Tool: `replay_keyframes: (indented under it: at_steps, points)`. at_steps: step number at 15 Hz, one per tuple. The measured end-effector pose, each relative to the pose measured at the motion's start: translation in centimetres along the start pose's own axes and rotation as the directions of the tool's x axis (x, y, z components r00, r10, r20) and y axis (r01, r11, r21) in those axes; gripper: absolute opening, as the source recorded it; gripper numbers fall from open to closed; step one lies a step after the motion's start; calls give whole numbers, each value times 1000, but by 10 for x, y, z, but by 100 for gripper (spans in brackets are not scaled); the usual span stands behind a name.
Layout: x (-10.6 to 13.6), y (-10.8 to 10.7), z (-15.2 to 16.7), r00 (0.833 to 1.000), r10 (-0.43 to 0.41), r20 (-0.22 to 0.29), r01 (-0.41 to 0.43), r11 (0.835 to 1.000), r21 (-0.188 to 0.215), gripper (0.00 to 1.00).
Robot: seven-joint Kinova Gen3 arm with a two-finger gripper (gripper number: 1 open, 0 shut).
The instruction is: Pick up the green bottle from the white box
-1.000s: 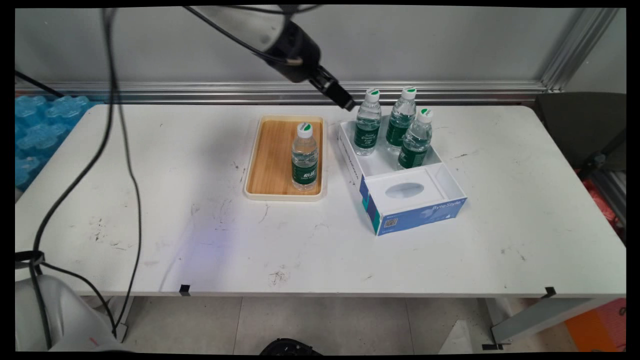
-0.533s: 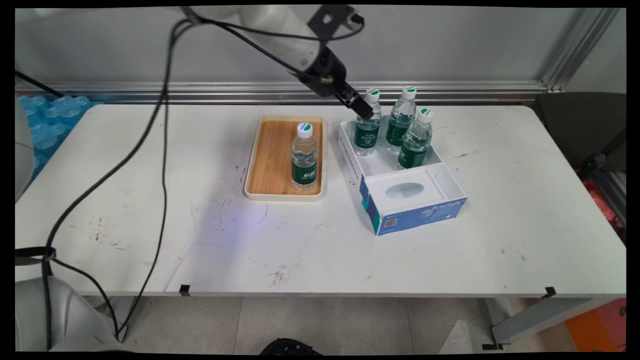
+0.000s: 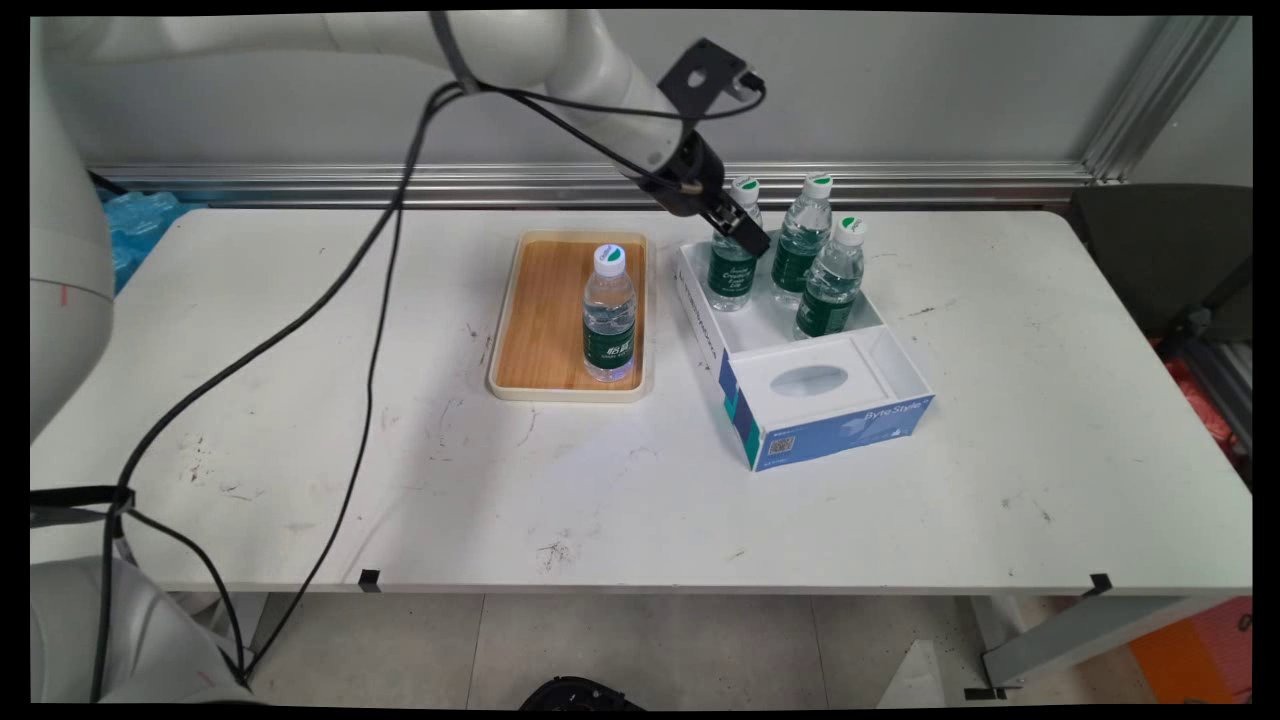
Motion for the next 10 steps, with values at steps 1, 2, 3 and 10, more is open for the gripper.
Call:
replay_keyframes:
  at_steps: [1,2,3,10]
  points:
    - [1,0,9,1000,5,-1,-5,1000,1,100]
    - [1,-1,16,1000,8,0,-8,1000,2,100]
    - [2,-1,22,1000,11,1,-11,1000,4,100]
    - [2,-4,47,999,37,0,-37,999,19,100]
